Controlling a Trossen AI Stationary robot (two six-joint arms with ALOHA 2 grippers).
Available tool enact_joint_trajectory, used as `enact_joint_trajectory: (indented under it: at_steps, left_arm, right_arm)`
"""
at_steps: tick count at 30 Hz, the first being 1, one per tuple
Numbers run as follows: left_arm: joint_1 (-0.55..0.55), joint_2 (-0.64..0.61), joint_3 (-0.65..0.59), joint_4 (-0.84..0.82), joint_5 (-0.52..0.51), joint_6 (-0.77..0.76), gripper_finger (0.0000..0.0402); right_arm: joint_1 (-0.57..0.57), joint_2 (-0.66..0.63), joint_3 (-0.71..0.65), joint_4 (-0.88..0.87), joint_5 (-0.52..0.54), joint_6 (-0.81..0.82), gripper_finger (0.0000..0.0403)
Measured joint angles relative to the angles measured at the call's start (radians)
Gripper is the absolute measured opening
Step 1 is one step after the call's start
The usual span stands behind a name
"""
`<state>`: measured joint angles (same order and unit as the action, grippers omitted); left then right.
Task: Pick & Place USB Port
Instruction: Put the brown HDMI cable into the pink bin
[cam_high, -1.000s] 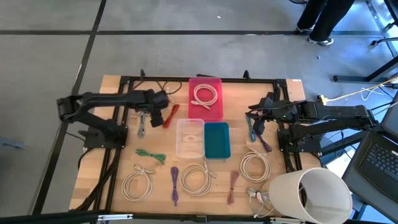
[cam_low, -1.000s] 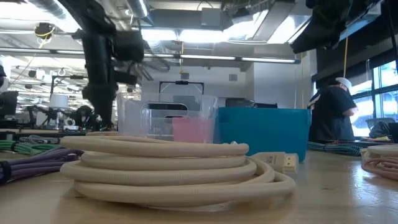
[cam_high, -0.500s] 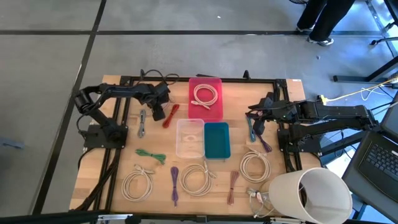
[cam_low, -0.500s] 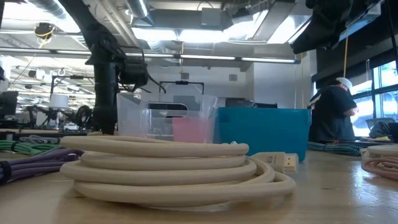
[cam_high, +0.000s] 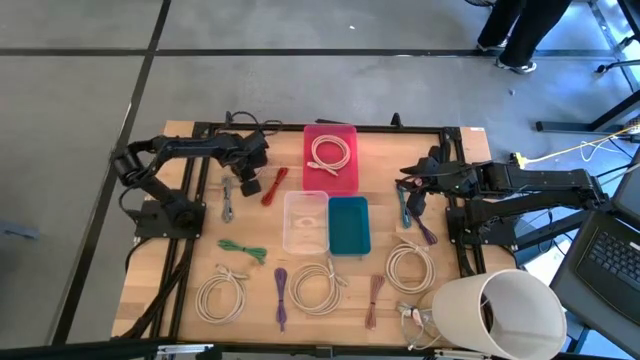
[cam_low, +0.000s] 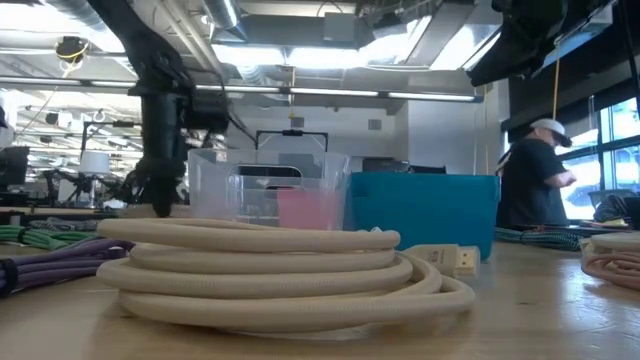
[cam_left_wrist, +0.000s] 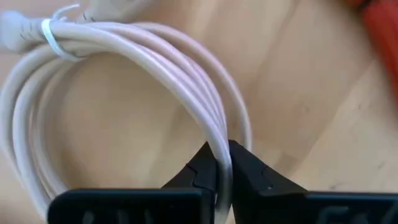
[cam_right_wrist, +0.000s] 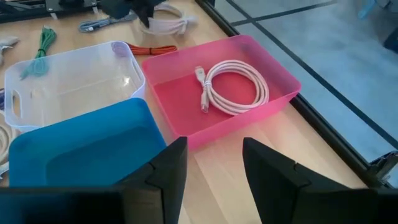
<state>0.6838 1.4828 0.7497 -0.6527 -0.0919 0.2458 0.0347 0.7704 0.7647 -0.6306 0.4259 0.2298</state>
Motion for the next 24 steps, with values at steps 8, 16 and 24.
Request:
enact_joint_trajectory:
  at_steps: [8,16,24]
  left_arm:
    - [-0.021,-0.234,0.04,-0.079,-0.002,-0.056,0.0012]
    - [-0.121,-0.419,0.166,0.01,0.106,-0.101,0.0012]
    - [-0.234,-0.403,0.336,0.262,0.283,-0.082,0.0012]
  right_arm:
    - [0.0,0.0,0.0,0.0,0.004,-0.003,0.0159]
    - [0.0,0.0,0.0,0.0,0.038,-0.032,0.0159]
    - [0.0,0.0,0.0,0.006,0.038,-0.053,0.0159]
